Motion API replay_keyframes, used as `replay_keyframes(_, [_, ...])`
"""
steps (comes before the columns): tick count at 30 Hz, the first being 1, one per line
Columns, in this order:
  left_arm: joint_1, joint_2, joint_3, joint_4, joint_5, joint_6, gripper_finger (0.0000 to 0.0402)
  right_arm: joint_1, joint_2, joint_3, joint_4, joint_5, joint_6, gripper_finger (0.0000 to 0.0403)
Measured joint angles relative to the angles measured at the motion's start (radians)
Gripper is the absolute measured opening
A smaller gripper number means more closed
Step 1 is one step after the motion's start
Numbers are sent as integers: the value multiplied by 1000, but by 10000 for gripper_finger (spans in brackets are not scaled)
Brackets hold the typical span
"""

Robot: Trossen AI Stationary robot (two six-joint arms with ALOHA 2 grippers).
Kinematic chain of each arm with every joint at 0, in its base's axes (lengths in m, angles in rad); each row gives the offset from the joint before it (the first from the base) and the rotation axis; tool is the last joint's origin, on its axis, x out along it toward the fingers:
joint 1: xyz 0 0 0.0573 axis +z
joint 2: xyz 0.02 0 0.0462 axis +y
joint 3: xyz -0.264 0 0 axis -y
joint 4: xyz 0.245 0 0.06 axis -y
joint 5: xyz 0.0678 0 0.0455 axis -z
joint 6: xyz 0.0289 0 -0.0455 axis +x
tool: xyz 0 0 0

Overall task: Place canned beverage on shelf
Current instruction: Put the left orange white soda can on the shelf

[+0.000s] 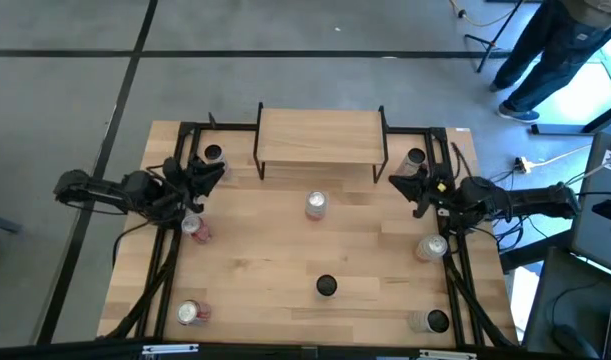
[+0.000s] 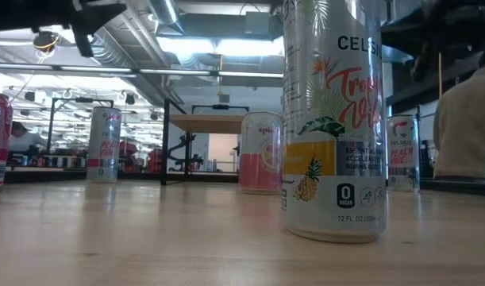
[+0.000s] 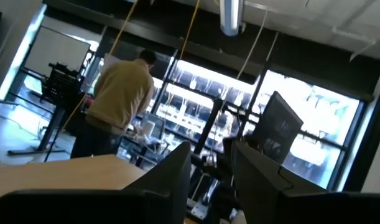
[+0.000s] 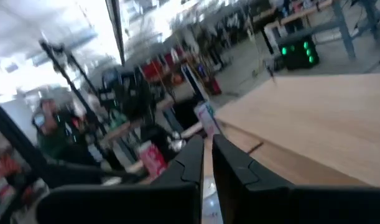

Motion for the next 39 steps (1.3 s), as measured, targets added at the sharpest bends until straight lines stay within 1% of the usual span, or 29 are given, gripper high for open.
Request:
replay_keyframes(1, [0, 24, 14, 0, 5, -11, 110, 0, 33, 21, 19, 12, 2, 23])
replay_keyframes(3, [1, 59, 36, 26, 4, -38, 110, 0, 87, 59, 82, 69, -6, 23])
replay_keyframes(6, [11, 92, 64, 44, -43, -51, 110, 0, 155, 116, 162, 201, -53, 24])
replay_keyframes(8, [16, 106, 77, 42, -36, -51, 110, -1, 208, 152, 166, 208, -86, 30])
replay_keyframes(10, [22, 126, 90, 43, -29, -51, 110, 0, 271, 182, 148, 162, -106, 50])
replay_keyframes(13, [28, 163, 96, 30, -26, -51, 110, 1, 379, 225, 120, 83, -102, 107])
replay_keyframes(17, [39, 215, 96, 34, -25, -57, 110, 0, 551, 279, 108, 9, -96, 205])
replay_keyframes(20, [39, 241, 96, 32, -9, -71, 110, 0, 683, 330, 102, -40, -95, 276])
replay_keyframes(22, [39, 252, 96, 34, -1, -78, 110, 0, 772, 370, 91, -54, -102, 317])
replay_keyframes(25, [39, 254, 96, 35, 11, -78, 110, 0, 879, 427, 64, -61, -173, 367])
replay_keyframes(27, [39, 253, 96, 36, 12, -78, 110, 0, 934, 462, 59, -62, -194, 388])
replay_keyframes(30, [39, 253, 96, 50, 12, -78, 110, 0, 1001, 498, 53, -39, -209, 394])
replay_keyframes(34, [39, 252, 96, 59, 12, -77, 110, 0, 1056, 533, 25, 4, -207, 377])
replay_keyframes(39, [39, 252, 96, 57, 12, -77, 110, -13, 1122, 537, 19, 36, -213, 365])
